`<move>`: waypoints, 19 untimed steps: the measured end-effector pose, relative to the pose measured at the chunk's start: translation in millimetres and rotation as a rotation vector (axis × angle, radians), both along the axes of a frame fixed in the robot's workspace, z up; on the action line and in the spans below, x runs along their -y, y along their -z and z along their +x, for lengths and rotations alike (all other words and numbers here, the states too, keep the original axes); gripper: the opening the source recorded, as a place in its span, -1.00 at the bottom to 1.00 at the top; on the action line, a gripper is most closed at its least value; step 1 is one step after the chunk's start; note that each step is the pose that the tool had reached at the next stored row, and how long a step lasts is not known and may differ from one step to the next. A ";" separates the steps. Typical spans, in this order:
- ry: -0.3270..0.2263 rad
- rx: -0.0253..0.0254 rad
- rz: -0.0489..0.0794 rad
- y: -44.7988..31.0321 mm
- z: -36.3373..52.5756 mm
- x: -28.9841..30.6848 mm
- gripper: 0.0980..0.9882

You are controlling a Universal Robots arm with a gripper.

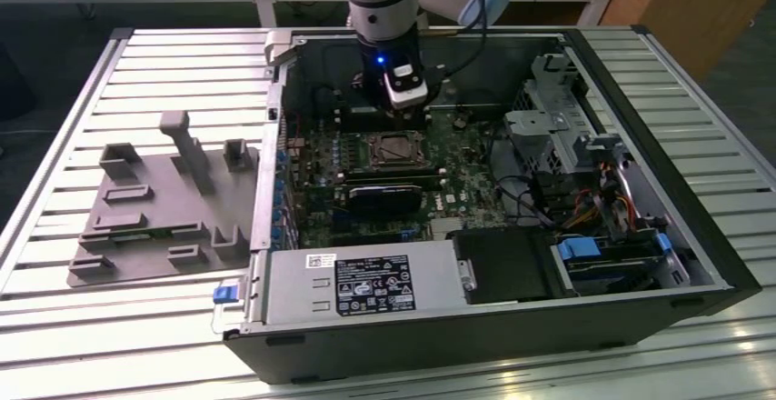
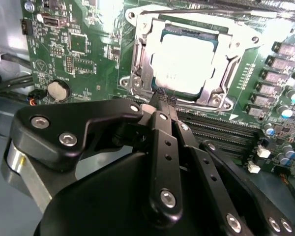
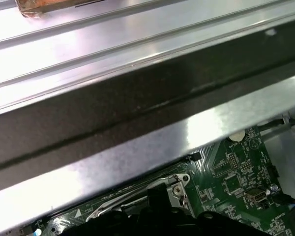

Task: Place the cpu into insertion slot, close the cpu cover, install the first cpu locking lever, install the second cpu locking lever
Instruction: 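Install the first cpu locking lever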

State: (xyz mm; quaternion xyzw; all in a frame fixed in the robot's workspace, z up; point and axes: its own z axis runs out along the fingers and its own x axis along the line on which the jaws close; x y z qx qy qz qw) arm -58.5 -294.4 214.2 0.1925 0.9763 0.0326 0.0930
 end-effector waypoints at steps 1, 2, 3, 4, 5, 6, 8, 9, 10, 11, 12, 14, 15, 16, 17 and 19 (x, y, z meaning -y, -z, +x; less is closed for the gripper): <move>0.000 -0.0012 -0.006 0.1 0.2 0.0 -0.98; 0.000 -0.0025 -0.014 0.2 0.5 0.1 -0.98; 0.000 -0.0042 -0.020 0.3 0.8 0.2 -0.98; 0.000 -0.0066 -0.027 0.5 1.3 0.3 -0.98; 0.000 -0.0099 -0.033 0.6 1.8 0.5 -0.98; 0.000 -0.0140 -0.039 0.7 2.3 0.7 -0.98; 0.000 -0.0243 -0.047 0.9 3.5 1.7 -0.98; 0.000 -0.0307 -0.048 0.9 3.9 2.8 -0.98; 0.000 -0.0379 -0.048 1.2 4.4 4.1 -0.98; -0.001 -0.0449 -0.048 1.4 4.8 5.4 -0.98; -0.001 -0.0525 -0.049 1.6 5.2 6.7 -0.98; -0.001 -0.0665 -0.048 2.2 5.8 9.6 -0.98; -0.001 -0.0703 -0.048 2.5 5.9 11.4 -0.98; -0.001 -0.0724 -0.048 2.7 6.0 13.3 -0.98; 0.000 -0.0740 -0.048 2.9 6.1 15.1 -0.98; 0.001 -0.0764 -0.048 3.1 6.4 19.1 -0.98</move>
